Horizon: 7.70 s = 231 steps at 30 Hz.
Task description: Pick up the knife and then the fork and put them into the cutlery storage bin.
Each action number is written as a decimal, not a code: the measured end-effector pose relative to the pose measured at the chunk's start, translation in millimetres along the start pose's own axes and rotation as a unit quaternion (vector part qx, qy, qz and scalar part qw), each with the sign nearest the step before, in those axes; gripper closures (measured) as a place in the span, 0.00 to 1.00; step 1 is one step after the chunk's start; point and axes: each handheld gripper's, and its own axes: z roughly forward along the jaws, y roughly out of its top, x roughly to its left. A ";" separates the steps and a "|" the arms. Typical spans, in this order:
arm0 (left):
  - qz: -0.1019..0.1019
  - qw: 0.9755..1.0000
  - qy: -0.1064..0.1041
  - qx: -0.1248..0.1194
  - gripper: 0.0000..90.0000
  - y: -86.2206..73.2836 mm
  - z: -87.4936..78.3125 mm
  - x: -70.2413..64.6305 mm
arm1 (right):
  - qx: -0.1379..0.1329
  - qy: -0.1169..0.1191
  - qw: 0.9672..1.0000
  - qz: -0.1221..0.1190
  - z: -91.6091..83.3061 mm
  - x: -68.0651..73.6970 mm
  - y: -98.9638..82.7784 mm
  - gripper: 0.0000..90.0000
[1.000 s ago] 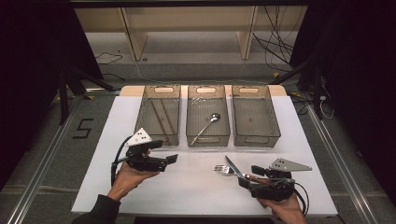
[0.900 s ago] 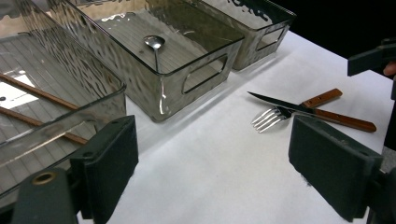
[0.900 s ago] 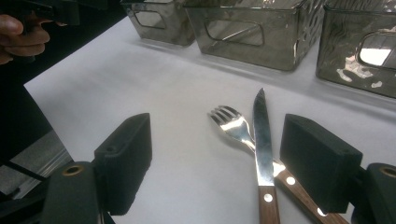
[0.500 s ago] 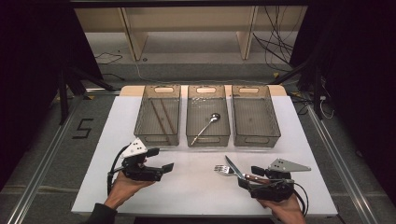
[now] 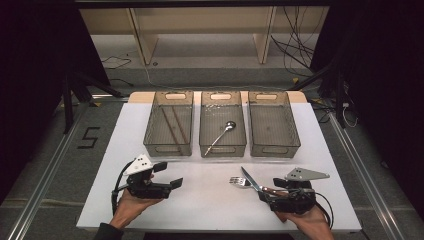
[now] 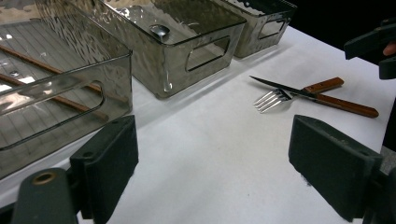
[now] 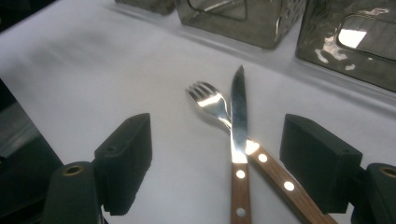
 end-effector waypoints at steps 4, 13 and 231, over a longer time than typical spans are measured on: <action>0.005 1.000 0.000 0.000 0.17 -2.9 -2.0 -2.6 | 0.056 -0.017 0.998 -0.022 5.0 0.7 6.1 0.31; 0.000 1.000 0.004 -0.004 0.17 -6.1 -5.4 -1.7 | 0.154 -0.017 0.987 -0.040 24.0 4.1 10.8 0.42; 0.008 0.999 0.023 -0.040 0.17 -10.1 -18.0 0.7 | 0.051 -0.060 0.992 0.100 70.8 -102.7 157.2 0.43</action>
